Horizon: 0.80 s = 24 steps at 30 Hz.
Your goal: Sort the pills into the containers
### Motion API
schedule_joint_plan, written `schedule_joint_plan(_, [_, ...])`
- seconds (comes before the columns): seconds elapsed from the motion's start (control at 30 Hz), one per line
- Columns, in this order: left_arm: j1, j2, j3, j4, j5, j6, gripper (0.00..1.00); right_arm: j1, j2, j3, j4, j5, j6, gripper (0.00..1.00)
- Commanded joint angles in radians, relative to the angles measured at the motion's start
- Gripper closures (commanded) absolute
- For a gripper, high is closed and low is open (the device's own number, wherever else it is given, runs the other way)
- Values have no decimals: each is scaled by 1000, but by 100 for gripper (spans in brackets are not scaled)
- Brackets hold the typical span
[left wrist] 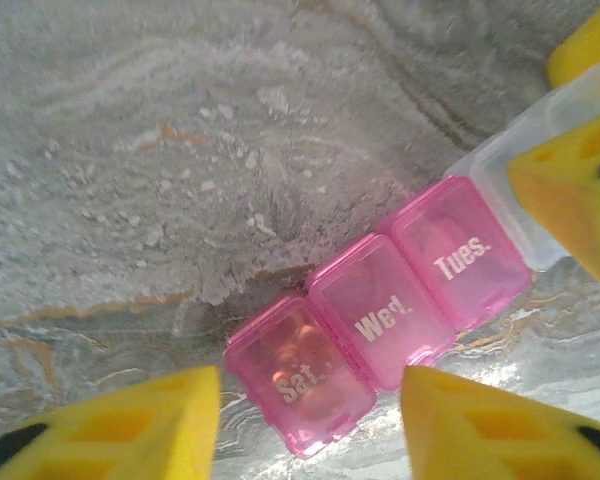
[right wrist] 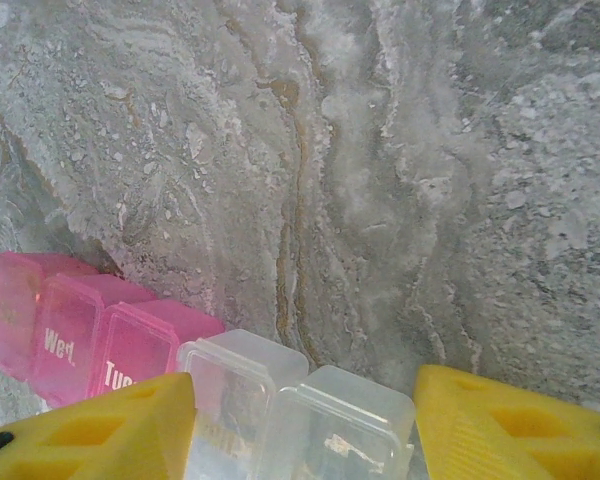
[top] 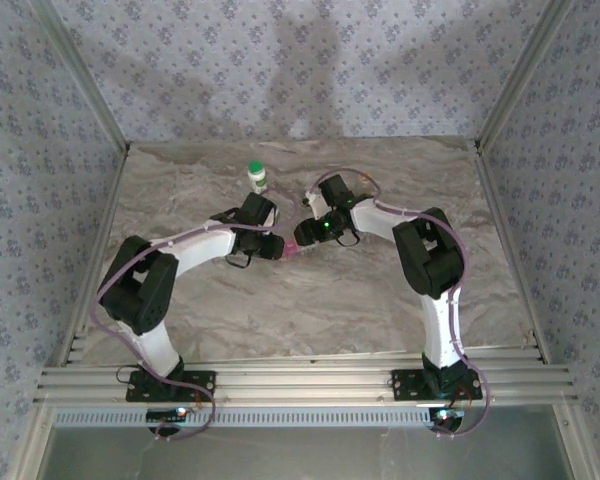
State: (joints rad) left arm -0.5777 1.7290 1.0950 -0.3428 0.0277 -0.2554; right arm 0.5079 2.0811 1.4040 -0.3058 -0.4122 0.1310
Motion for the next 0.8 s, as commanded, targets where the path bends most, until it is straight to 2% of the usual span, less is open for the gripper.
schedule_joint_plan(0.0, [13,-72,4,28,-7,160,43,-3,56,-37,-114,-24,8,40])
schedule_joint_plan(0.13, [41,-106,-46,128,46,337,41,-9,58,-43,-114,-32,9,41])
schedule_joint_plan(0.2, [42,-131,-116,232,154,497,40,-14,60,-43,-115,-39,10,41])
schedule_joint_plan(0.27, [44,-126,-125,252,208,581,39,-18,62,-41,-114,-45,9,41])
schedule_joint_plan(0.6, [58,69,100,-50,244,804,38,-28,73,-43,-116,-85,7,43])
schedule_joint_plan(0.77, [48,117,135,-90,245,830,38,-33,74,-49,-117,-93,8,43])
